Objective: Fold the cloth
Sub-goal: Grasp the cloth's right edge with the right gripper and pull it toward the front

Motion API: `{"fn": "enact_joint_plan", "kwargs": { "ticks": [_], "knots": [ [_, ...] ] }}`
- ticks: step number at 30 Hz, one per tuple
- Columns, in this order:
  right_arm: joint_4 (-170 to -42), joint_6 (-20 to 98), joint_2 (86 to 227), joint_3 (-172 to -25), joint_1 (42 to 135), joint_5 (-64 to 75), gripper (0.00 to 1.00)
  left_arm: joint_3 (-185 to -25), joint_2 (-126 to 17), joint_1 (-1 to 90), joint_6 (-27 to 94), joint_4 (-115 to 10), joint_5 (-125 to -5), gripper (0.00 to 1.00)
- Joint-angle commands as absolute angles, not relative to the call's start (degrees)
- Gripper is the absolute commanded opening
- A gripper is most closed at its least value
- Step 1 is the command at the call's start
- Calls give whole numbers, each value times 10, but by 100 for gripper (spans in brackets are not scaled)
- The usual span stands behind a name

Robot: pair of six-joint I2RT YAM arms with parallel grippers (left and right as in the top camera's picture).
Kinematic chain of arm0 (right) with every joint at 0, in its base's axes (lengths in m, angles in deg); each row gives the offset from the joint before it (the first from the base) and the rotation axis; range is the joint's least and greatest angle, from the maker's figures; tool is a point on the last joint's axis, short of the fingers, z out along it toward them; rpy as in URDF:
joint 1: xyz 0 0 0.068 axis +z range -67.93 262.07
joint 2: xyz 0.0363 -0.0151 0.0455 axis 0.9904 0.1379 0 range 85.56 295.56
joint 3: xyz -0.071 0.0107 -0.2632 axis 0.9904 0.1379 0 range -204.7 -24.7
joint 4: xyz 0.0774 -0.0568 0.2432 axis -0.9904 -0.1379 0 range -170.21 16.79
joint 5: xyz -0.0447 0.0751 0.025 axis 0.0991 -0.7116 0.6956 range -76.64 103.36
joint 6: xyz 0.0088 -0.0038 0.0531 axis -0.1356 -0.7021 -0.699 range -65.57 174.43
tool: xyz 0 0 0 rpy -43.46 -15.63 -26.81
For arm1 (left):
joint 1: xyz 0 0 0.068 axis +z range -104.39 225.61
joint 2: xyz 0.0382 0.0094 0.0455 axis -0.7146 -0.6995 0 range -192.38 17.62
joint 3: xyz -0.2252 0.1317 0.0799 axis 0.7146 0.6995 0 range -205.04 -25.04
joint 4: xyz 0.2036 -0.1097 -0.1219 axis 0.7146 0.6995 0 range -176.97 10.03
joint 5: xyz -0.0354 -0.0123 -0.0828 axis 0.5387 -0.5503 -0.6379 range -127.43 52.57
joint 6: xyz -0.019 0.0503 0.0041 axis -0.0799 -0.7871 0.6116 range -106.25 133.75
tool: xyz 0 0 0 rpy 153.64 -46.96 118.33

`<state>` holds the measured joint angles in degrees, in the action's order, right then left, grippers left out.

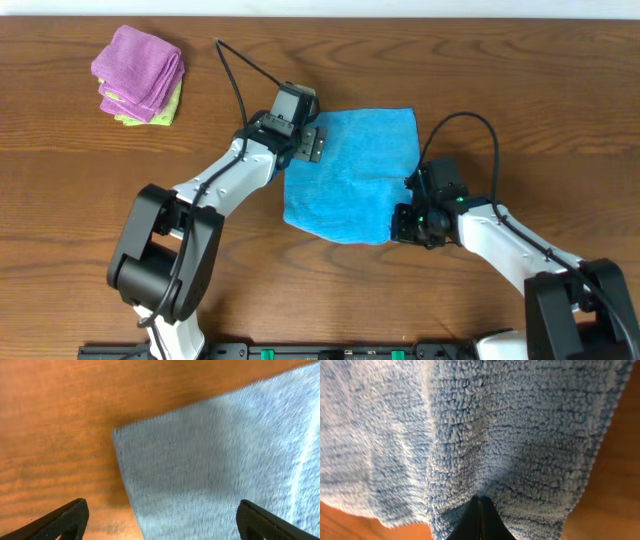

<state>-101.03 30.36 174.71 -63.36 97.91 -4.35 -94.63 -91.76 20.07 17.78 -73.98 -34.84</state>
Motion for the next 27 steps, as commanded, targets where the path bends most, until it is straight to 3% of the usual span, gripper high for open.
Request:
{"fn": "enact_joint_plan", "kwargs": {
  "ticks": [1,13,19,23,27],
  "knots": [
    [-1025,291,1740,-613,989,-19,2,-953,-906,204,185,-708,-341,95],
    [-1070,288,1610,-629,989,-17,2,-953,-748,206,227,-555,-346,95],
    [-1090,288,1519,-629,989,-17,2,-920,-739,218,228,-500,-457,95],
    [-1117,308,1466,-630,989,-19,38,-875,-737,237,225,-507,-503,95],
    [-1135,322,1428,-630,989,-19,54,-830,-722,263,223,-532,-576,95]
  ]
}}
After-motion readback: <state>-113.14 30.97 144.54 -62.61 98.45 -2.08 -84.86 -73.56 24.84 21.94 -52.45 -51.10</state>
